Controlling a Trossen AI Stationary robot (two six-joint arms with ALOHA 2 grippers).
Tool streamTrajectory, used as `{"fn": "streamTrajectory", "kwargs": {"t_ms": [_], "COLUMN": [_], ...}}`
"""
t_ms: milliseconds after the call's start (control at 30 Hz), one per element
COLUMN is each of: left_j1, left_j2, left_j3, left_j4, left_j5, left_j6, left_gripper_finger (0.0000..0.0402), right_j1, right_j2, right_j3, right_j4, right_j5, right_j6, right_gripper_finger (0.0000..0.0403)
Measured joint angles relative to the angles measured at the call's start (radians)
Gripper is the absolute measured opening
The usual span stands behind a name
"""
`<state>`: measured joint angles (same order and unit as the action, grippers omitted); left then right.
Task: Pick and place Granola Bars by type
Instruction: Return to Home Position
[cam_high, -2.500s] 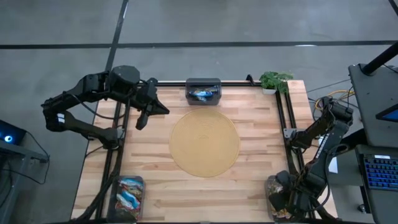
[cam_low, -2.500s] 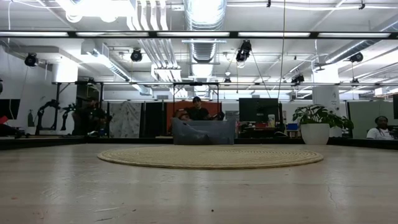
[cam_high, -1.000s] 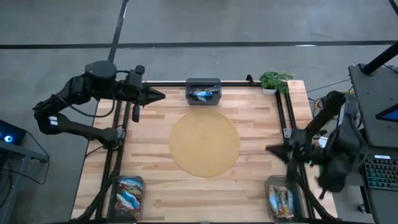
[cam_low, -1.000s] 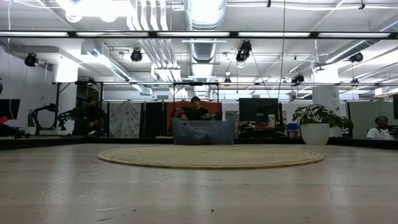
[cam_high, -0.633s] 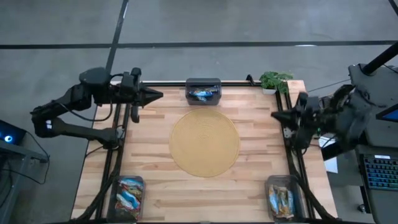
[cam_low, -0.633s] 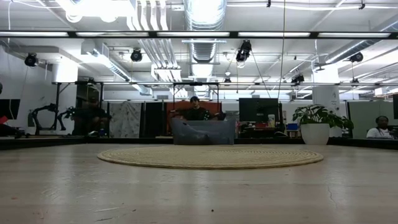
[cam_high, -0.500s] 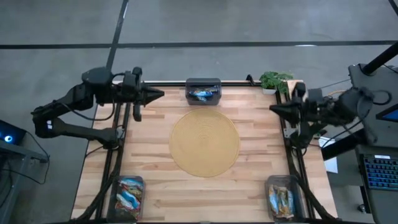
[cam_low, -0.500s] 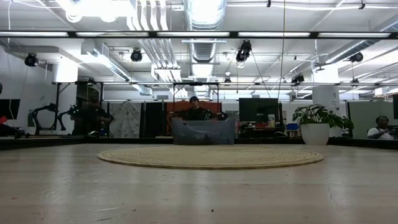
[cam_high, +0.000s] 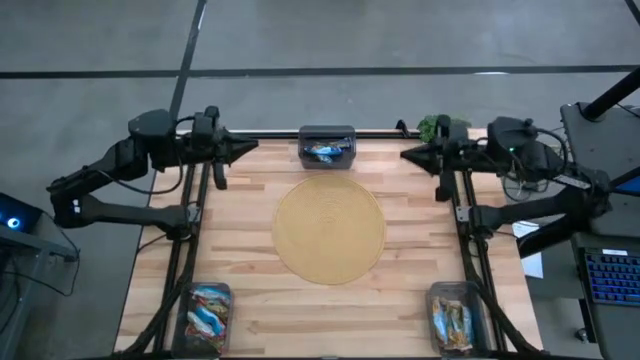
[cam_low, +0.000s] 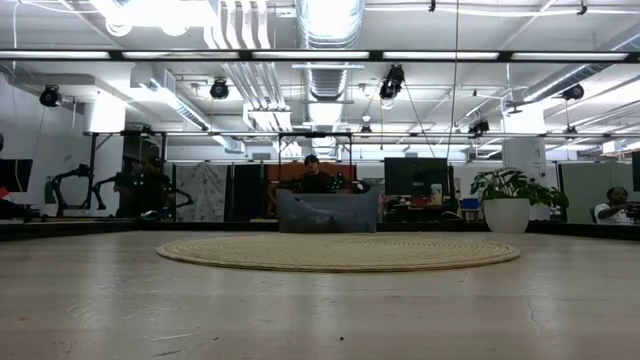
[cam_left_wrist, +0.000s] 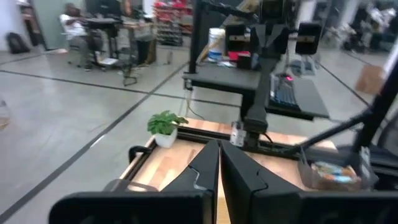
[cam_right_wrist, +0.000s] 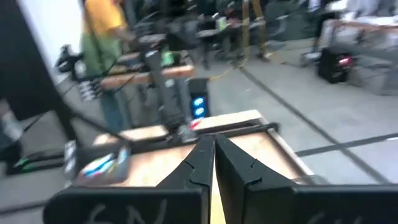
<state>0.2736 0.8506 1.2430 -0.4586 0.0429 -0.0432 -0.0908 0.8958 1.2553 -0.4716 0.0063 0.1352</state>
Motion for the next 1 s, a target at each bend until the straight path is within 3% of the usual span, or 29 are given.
{"fn": "streamTrajectory", "kwargs": {"t_ms": [267, 500, 767, 1000], "left_j1": [-0.001, -0.004, -0.070, -0.083], "left_j2": [-0.163, -0.194, -0.199, -0.271], "left_j3": [-0.227, -0.373, -0.578, -0.650], "left_j4": [0.198, 0.253, 0.529, 0.462], "left_j5": [-0.062, -0.091, -0.205, -0.222], "left_j6": [-0.060, -0.120, -0.128, -0.107], "left_gripper_finger": [0.0000, 0.0000, 0.0000, 0.0000], "right_j1": [-0.054, -0.053, -0.073, -0.081], "right_j2": [-0.158, -0.192, -0.180, -0.181], "right_j3": [-0.275, -0.484, -0.541, -0.567], "right_j4": [0.262, 0.418, 0.456, 0.456], "right_j5": [-0.007, 0.011, 0.064, 0.060], "right_j6": [-0.033, -0.021, -0.007, -0.007], "right_gripper_finger": [0.0008, 0.0008, 0.0008, 0.0008]}}
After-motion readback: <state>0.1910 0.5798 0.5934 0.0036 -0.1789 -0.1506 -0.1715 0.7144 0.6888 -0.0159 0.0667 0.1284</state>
